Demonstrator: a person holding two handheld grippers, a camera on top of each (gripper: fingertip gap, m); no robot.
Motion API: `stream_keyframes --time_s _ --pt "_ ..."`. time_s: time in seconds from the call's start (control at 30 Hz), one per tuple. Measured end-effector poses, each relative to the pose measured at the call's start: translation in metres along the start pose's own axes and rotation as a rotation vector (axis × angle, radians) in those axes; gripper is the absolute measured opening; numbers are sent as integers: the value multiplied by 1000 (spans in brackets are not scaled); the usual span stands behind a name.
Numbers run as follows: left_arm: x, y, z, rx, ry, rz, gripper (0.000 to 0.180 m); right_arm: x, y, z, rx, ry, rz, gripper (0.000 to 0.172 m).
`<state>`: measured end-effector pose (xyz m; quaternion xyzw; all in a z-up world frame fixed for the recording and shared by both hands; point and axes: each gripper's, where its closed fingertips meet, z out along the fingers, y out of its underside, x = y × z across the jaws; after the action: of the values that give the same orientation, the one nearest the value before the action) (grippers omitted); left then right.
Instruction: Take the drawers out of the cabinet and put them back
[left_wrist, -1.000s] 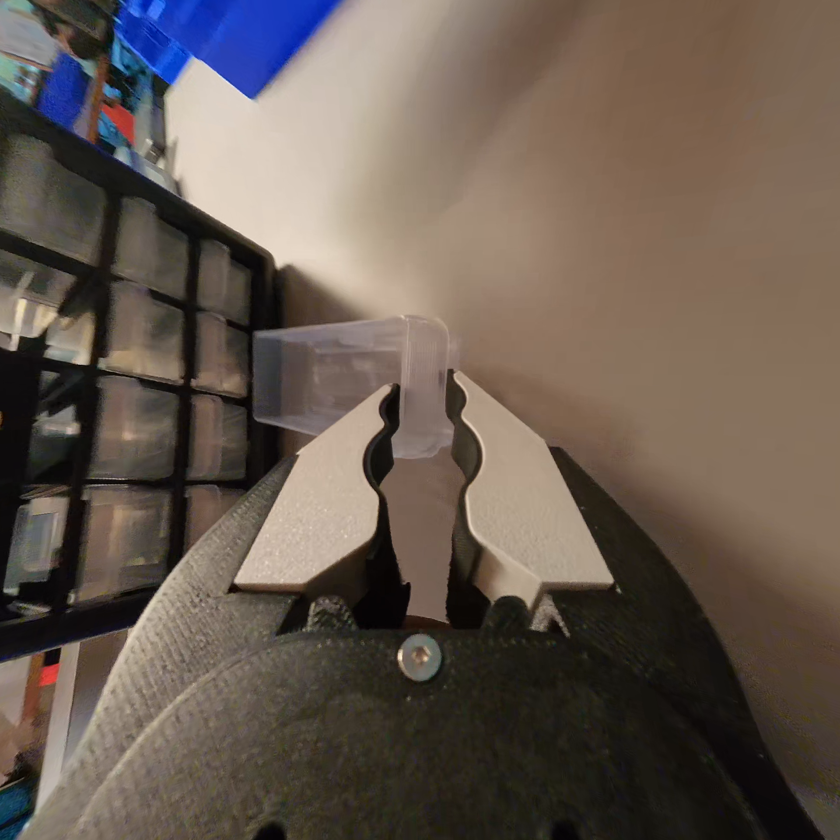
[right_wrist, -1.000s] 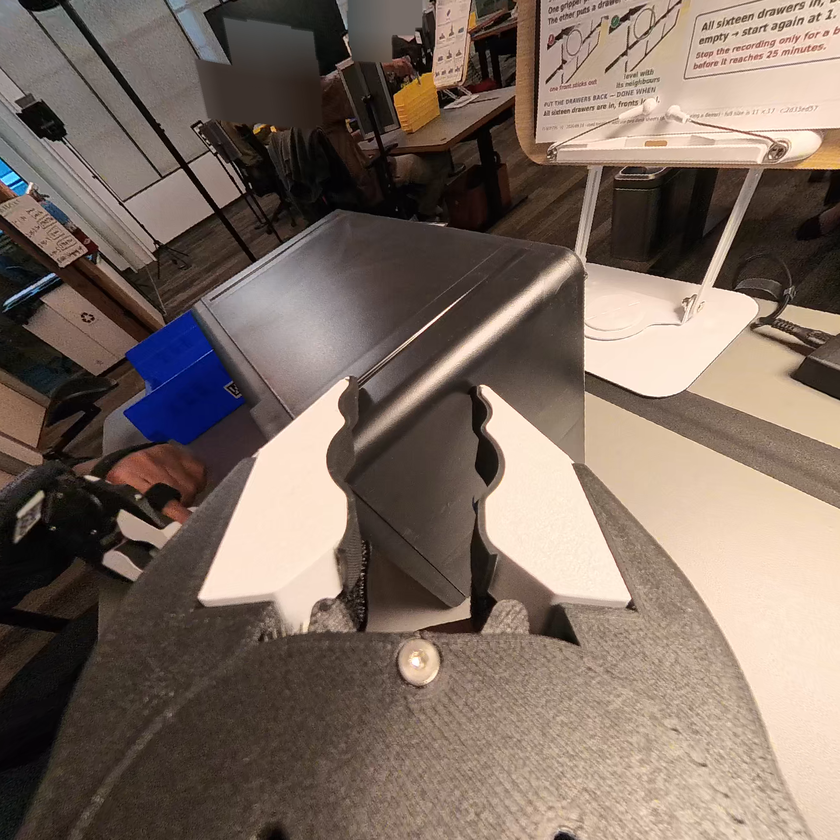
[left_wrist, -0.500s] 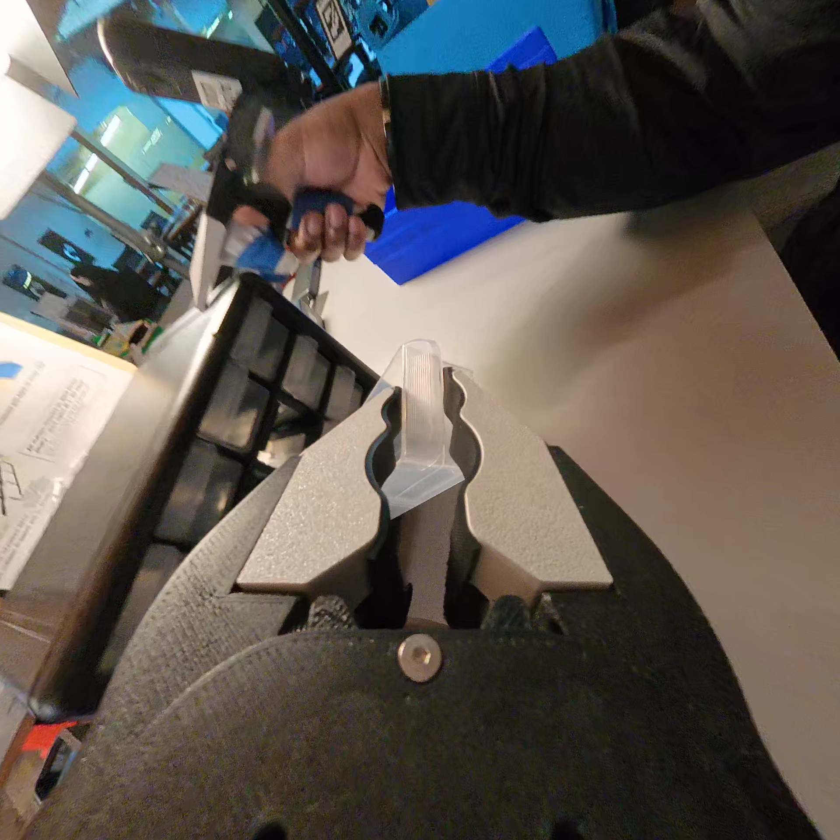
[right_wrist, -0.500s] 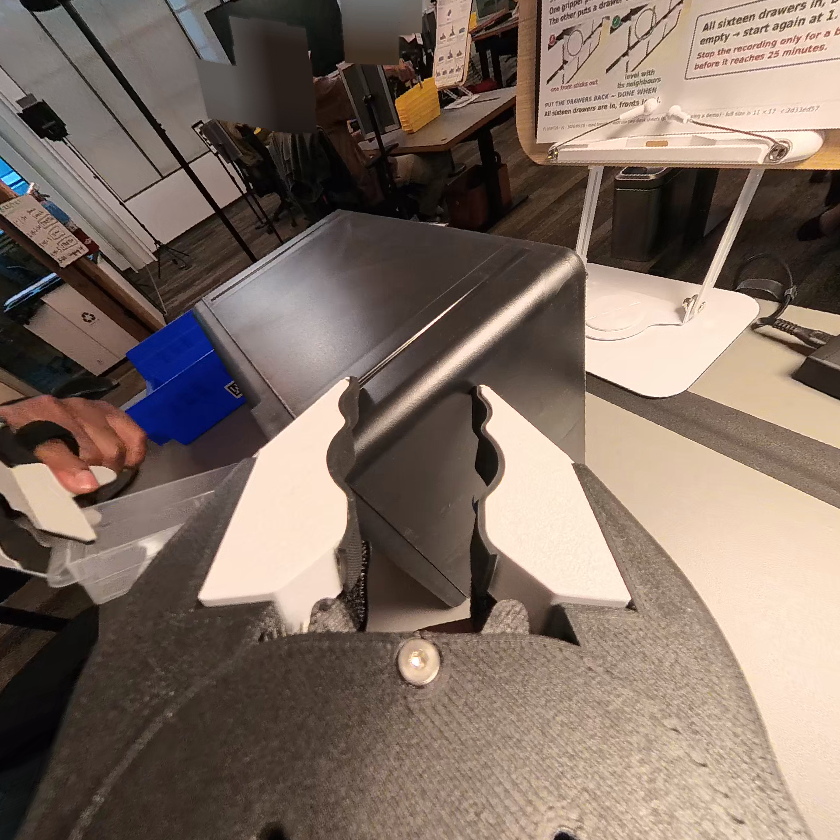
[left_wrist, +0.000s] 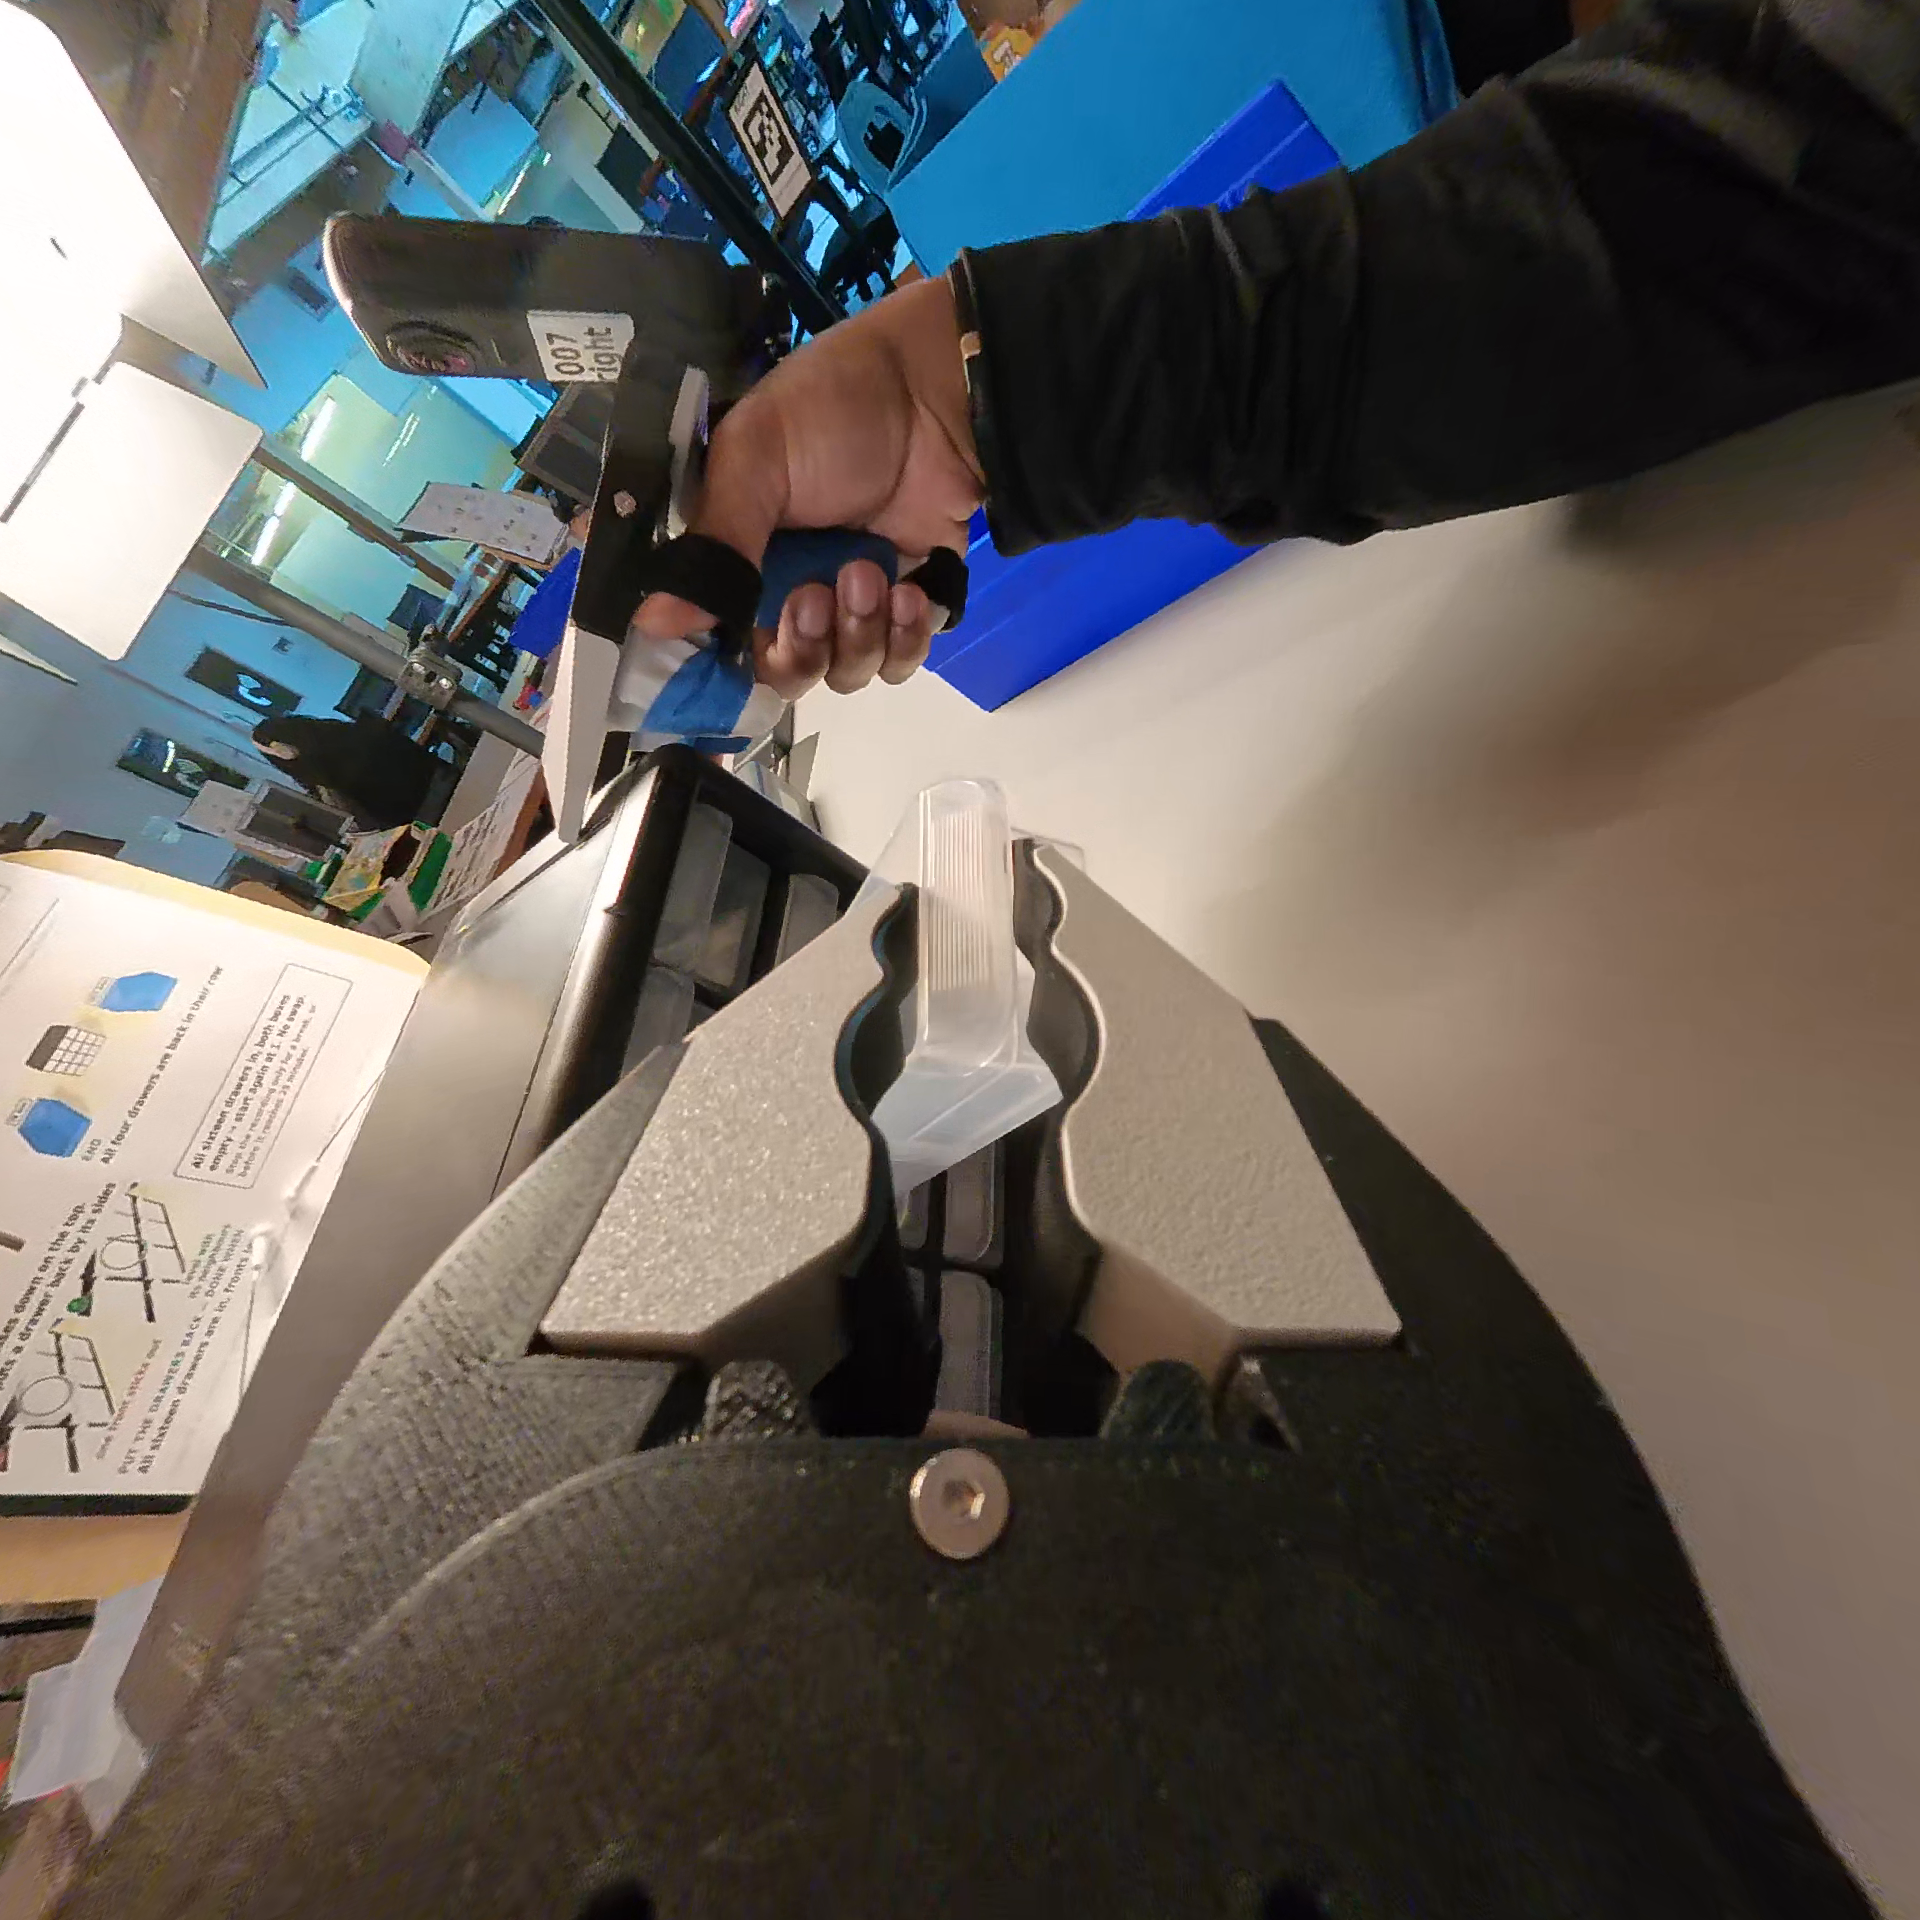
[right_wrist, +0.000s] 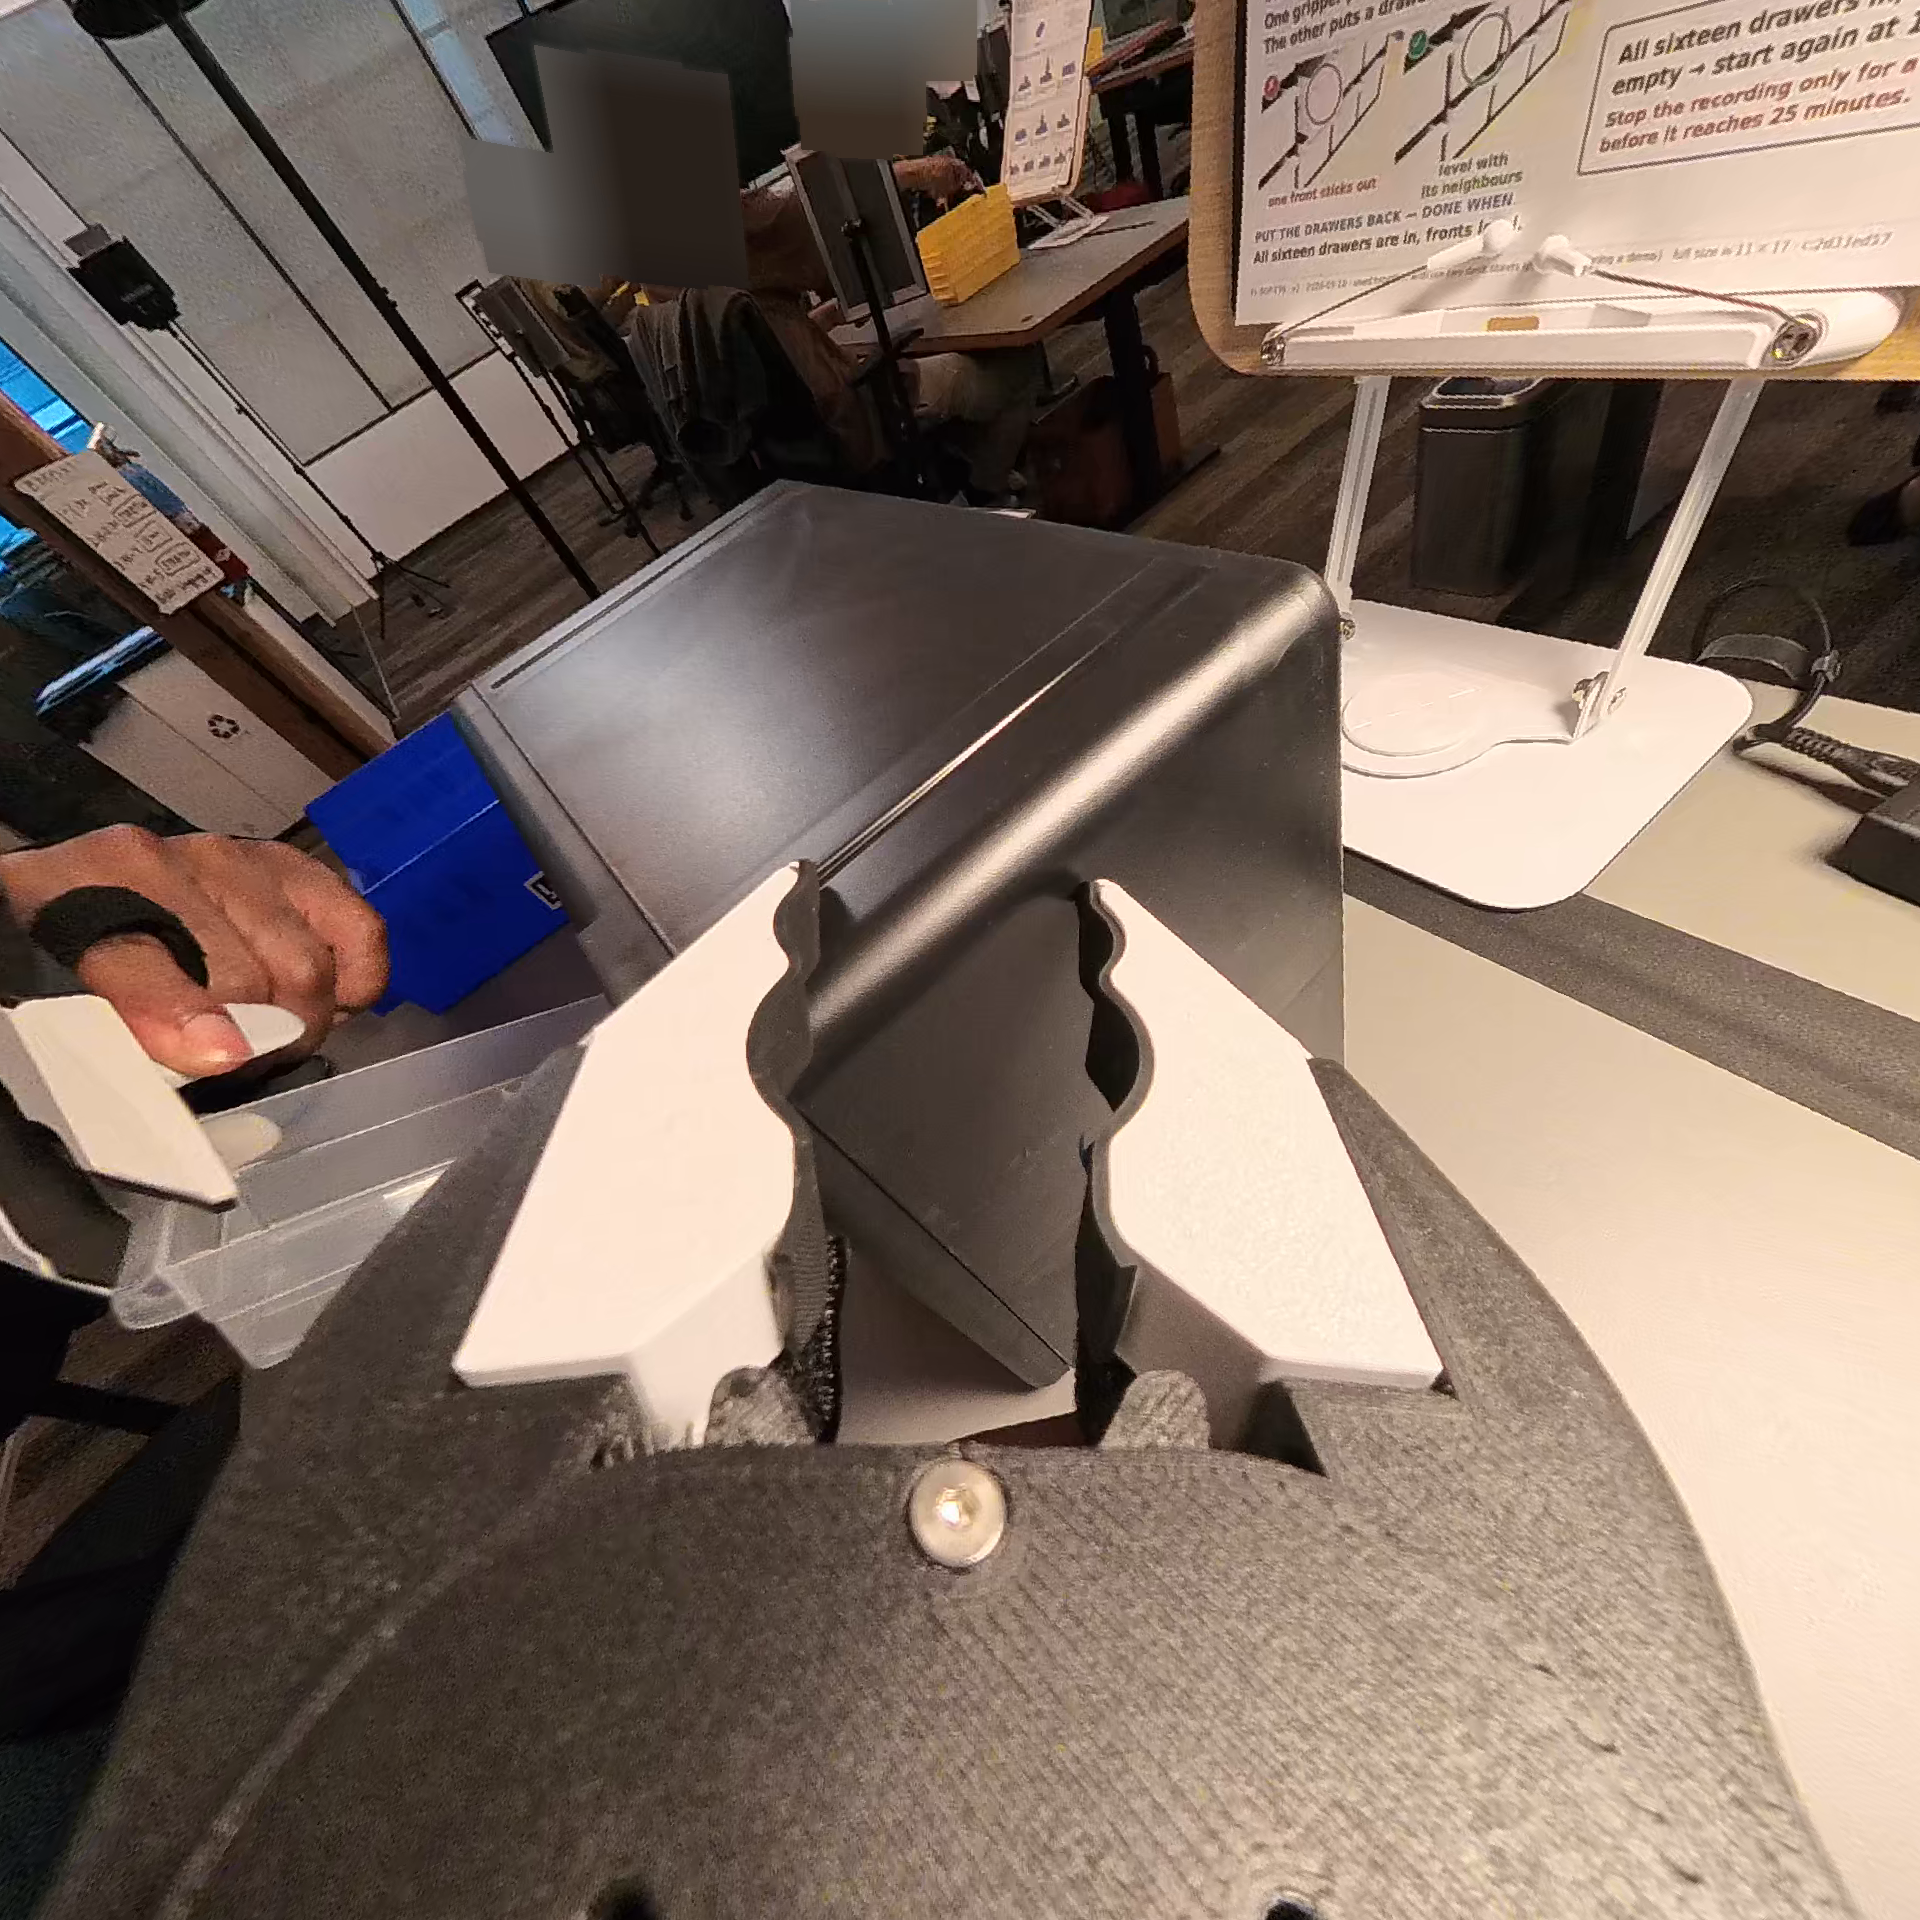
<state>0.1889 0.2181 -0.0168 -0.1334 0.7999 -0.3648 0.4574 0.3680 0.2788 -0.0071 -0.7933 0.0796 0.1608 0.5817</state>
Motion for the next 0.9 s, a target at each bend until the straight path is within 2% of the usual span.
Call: stream_keyframes --time_s 0.23,0.57,0.77,0.9 --pt "-4 7 5 2 -23 57 18 0 0 0 0 -2 0 53" --pt "13 18 15 78 -48 139 19 0 0 0 1 -2 1 53" --pt "20 39 26 -24 -69 222 19 0 0 0 0 -2 0 53" --pt "8 60 32 -81 -135 222 19 0 0 0 0 -2 0 53"
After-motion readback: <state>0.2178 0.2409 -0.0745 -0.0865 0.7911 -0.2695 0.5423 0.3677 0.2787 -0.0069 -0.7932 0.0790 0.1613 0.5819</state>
